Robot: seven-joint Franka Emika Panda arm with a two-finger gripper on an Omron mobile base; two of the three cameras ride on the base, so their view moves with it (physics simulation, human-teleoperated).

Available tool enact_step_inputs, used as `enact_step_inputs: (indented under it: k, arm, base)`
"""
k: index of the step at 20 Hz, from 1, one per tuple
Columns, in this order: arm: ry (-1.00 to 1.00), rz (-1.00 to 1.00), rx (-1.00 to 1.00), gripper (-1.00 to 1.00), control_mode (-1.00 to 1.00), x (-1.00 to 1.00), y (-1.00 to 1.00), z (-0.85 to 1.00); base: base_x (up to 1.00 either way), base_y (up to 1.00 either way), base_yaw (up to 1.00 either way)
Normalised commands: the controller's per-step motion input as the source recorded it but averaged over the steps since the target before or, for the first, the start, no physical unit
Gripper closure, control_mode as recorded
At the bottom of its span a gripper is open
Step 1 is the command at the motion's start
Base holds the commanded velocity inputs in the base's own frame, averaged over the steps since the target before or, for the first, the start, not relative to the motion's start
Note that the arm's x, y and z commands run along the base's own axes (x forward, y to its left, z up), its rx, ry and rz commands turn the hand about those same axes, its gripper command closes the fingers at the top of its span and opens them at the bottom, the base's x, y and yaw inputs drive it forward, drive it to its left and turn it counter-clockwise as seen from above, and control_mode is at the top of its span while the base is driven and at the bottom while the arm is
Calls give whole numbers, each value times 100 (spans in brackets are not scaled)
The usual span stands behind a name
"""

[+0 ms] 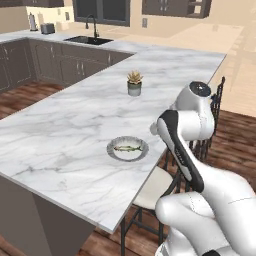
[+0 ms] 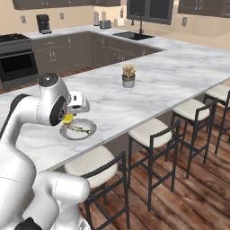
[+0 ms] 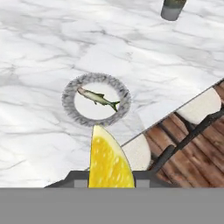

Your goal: Take the lemon wedge from the fridge and place it on the plate with fish on the dining counter.

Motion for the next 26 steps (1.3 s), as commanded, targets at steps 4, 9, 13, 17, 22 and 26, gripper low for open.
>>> enact_step_inputs:
  k: [4,9,13,17,22,26]
  arm:
    - [47,23,-9,100,-100,77,12,-59]
    - [29,41,2,100,-100,51,-4,-56]
    - [10,6,0,100,-100,11,0,-7]
    - [0,23,0,100,-100,38,-1,-21]
    - [0,27,-2,100,-100,84,11,-38]
    - [0,28,-5,100,-100,98,27,-55]
  base:
    - [0,0,0]
    - [0,0,0]
    - [0,0,0]
    - [0,0,0]
    - [0,0,0]
    - [0,0,0]
